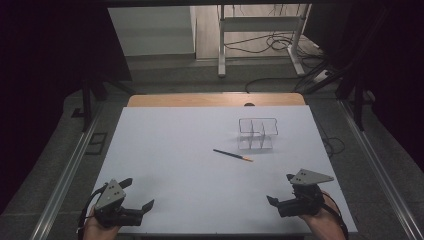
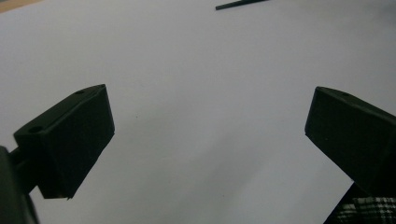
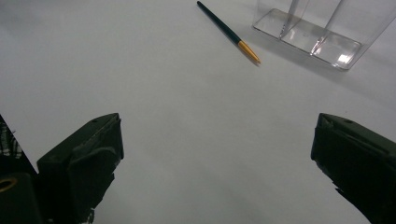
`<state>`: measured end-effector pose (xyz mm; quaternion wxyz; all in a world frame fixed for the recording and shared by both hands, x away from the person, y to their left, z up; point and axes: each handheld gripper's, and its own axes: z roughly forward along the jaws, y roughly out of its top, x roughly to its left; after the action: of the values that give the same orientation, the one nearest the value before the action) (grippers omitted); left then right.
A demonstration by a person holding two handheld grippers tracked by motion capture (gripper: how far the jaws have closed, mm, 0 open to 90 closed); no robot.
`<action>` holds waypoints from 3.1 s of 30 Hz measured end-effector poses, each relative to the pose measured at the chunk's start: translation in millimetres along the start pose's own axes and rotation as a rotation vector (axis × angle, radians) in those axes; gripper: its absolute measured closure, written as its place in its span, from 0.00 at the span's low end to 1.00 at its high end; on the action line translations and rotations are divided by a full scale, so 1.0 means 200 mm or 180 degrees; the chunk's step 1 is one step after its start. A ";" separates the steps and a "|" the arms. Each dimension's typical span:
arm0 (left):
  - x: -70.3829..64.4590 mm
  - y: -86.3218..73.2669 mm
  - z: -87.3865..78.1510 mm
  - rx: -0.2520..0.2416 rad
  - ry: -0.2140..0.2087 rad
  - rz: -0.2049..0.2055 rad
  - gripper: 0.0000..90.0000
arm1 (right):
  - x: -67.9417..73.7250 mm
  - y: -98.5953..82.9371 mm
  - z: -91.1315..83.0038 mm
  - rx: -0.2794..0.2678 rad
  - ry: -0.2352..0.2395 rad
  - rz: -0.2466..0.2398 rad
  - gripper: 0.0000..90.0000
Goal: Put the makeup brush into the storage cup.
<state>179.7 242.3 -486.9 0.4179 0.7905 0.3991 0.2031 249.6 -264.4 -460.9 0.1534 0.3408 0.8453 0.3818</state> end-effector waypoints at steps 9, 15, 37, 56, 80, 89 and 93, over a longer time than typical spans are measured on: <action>-0.01 0.00 0.00 0.0032 0.0017 0.0030 0.02 | -0.04 0.05 0.02 0.0044 0.0051 0.0102 0.01; -0.01 0.00 0.01 0.0036 0.0021 0.0025 0.02 | -0.06 0.08 0.05 0.0090 0.0048 0.0125 0.00; 0.00 0.00 0.01 0.0061 0.0029 0.0010 0.02 | -0.11 0.23 0.12 0.0165 0.0125 -0.0022 0.04; 0.00 0.00 0.00 0.0055 0.0036 -0.0016 0.02 | -0.11 0.33 0.19 0.0343 0.0097 -0.0030 0.04; 0.00 0.00 0.00 0.0064 0.0034 -0.0017 0.02 | -0.19 0.43 0.30 0.0720 0.0115 -0.0032 0.02; 0.00 0.00 0.01 0.0070 0.0029 -0.0015 0.02 | -0.21 0.50 0.35 0.0890 0.0187 -0.0187 0.17; 0.00 0.00 0.01 0.0075 0.0024 -0.0011 0.02 | -0.21 0.52 0.39 0.1016 0.0163 -0.0337 0.27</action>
<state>180.4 241.6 -487.7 0.4074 0.7939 0.4044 0.2006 367.5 -201.7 -434.6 0.0958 0.3059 0.9156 0.2427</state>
